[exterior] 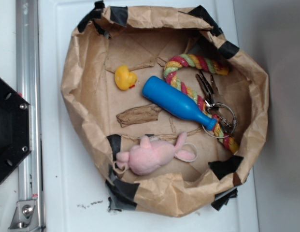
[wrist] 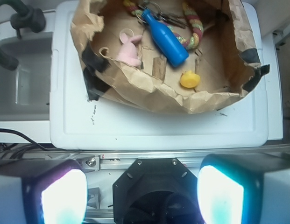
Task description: Grab the wood chip.
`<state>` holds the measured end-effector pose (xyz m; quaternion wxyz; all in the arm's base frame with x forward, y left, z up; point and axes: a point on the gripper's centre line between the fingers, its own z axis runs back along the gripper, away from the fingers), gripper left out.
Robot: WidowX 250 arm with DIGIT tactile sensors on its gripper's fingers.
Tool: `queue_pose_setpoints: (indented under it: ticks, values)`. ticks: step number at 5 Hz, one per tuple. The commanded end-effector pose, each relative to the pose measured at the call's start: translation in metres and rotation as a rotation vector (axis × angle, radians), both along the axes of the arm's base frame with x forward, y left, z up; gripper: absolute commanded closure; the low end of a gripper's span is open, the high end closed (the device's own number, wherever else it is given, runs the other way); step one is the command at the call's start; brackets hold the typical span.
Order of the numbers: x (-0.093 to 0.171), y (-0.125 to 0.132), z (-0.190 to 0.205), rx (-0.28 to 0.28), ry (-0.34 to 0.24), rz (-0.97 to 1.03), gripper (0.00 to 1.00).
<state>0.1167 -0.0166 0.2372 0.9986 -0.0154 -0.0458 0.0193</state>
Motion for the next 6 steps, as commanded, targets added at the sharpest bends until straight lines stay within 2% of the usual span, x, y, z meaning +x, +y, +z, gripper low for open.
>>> queue_pose_setpoints:
  ticks: [1, 2, 3, 4, 5, 6]
  values:
    - [0.000, 0.000, 0.000, 0.000, 0.000, 0.000, 0.00]
    - [0.050, 0.014, -0.035, 0.029, 0.017, 0.091, 0.00]
    - [0.078, 0.019, -0.055, -0.007, 0.014, 0.151, 0.00]
    - [0.094, 0.032, -0.085, -0.016, 0.032, 0.231, 0.00]
    - [0.088, 0.057, -0.116, -0.025, 0.024, 0.374, 0.00]
    - [0.088, 0.062, -0.142, 0.013, 0.059, 0.434, 0.00]
